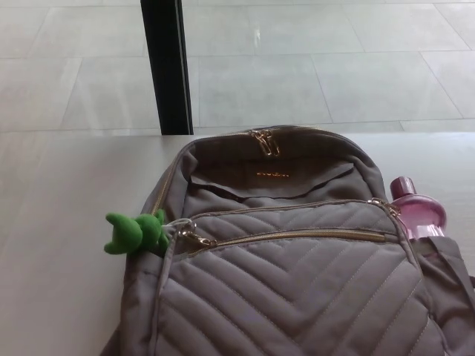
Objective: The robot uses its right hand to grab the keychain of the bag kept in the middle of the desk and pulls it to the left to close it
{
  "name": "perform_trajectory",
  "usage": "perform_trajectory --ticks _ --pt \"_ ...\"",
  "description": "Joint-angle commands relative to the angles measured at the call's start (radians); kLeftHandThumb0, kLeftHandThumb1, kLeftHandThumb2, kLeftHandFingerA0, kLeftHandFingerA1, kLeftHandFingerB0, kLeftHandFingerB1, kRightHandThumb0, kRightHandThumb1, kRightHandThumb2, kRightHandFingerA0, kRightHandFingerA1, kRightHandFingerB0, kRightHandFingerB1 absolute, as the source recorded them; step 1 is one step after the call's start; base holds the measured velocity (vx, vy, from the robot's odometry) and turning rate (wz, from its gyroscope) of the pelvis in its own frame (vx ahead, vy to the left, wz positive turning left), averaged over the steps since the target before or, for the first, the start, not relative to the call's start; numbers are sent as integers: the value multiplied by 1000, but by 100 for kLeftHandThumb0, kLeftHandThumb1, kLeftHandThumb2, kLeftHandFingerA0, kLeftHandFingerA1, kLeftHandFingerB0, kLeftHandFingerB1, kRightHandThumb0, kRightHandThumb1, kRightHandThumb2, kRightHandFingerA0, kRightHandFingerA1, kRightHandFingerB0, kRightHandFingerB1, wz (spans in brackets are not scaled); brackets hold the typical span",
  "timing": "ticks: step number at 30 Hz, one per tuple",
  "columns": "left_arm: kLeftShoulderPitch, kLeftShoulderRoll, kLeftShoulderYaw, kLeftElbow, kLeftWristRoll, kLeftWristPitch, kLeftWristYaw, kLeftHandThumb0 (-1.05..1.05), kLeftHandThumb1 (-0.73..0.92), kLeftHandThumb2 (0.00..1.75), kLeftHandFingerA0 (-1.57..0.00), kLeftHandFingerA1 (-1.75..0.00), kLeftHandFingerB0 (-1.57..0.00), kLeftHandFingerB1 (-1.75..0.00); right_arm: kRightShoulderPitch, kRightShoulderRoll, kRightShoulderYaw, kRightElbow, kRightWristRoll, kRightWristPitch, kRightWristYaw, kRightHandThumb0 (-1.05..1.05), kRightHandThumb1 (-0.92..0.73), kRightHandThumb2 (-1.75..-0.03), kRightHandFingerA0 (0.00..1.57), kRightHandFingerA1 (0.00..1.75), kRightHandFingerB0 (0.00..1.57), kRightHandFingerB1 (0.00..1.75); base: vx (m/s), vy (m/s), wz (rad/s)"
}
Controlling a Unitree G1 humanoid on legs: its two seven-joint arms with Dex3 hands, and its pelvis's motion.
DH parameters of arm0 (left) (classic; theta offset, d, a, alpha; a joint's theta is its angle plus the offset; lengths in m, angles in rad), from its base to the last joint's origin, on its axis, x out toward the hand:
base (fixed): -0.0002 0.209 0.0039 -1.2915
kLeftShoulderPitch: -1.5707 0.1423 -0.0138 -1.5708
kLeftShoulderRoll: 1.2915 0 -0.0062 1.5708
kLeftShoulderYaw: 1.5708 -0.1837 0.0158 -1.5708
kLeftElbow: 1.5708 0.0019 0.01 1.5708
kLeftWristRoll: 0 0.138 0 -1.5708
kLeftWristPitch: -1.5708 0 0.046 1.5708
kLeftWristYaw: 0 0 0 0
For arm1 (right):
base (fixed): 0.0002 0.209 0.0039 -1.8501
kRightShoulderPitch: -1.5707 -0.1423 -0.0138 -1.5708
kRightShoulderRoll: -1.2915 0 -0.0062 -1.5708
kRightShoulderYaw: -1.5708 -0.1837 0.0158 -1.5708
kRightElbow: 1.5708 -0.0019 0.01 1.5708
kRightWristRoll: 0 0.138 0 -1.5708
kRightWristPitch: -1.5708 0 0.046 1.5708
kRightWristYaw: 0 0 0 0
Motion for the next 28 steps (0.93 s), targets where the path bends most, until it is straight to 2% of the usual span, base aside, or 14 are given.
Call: perform_trajectory --ticks 1,3,6,7,9,11,12,16,19,20,21,23,25,28 --pt "26 8 -13 23 14 12 18 -94 92 86 -67 -57 -53 -47 482 385 -668 266 529 -395 -741 -56 -80 -63 0 93 0 35 0 0 0" --pt "36 27 -20 21 26 12 21 -95 92 86 -67 -55 -53 -46 488 430 -634 265 489 -331 -774 -62 -62 -87 26 87 0 43 0 0 0" --pt "29 32 -24 21 29 27 31 -91 92 85 -66 -56 -55 -48 505 465 -607 230 431 -307 -735 -52 -77 -60 14 98 0 49 0 0 0" --pt "24 33 -25 24 31 36 37 -83 81 120 -64 -63 -52 -57 511 481 -579 223 395 -320 -719 -56 -62 -88 18 75 1 50 0 0 0" --pt "26 38 -31 27 36 40 36 -93 92 88 -67 -57 -55 -50 521 499 -550 216 351 -321 -728 -51 -74 -59 29 94 9 57 0 0 0" --pt "27 47 -35 34 41 55 46 -82 80 119 -63 -64 -49 -57 540 522 -489 202 279 -322 -713 -53 -74 -60 38 93 11 57 0 0 0" --pt "28 50 -38 36 46 51 49 -89 92 84 -66 -56 -51 -47 540 528 -487 197 271 -318 -705 -56 -74 -61 45 89 6 54 0 0 0" --pt "35 58 -44 52 52 41 67 -86 92 79 -66 -56 -51 -47 548 545 -449 155 217 -322 -675 -58 -76 -63 60 86 4 49 0 0 0" --pt "40 64 -55 49 59 29 64 -90 92 89 -68 -59 -48 -47 553 560 -430 127 188 -339 -668 -57 -75 -62 77 89 17 55 0 0 0" --pt "41 69 -59 50 62 35 66 -80 81 120 -64 -64 -49 -57 562 566 -416 120 171 -358 -659 -58 -74 -62 77 86 19 55 0 0 0" --pt "40 72 -62 50 63 36 67 -90 92 86 -67 -56 -48 -46 571 570 -404 115 158 -370 -654 -60 -73 -62 77 86 23 56 0 0 0" --pt "38 78 -71 48 68 38 65 -82 80 119 -65 -64 -50 -57 591 577 -351 102 102 -409 -665 -63 -69 -61 88 87 32 56 0 0 0" --pt "37 81 -79 50 73 38 66 -89 92 84 -66 -54 -51 -46 602 581 -329 85 86 -411 -654 -62 -67 -61 91 82 38 56 0 0 0" --pt "33 84 -87 58 74 38 68 -94 83 97 -67 -58 -50 -49 611 586 -308 59 73 -404 -653 -61 -69 -61 90 79 35 55 0 0 0"
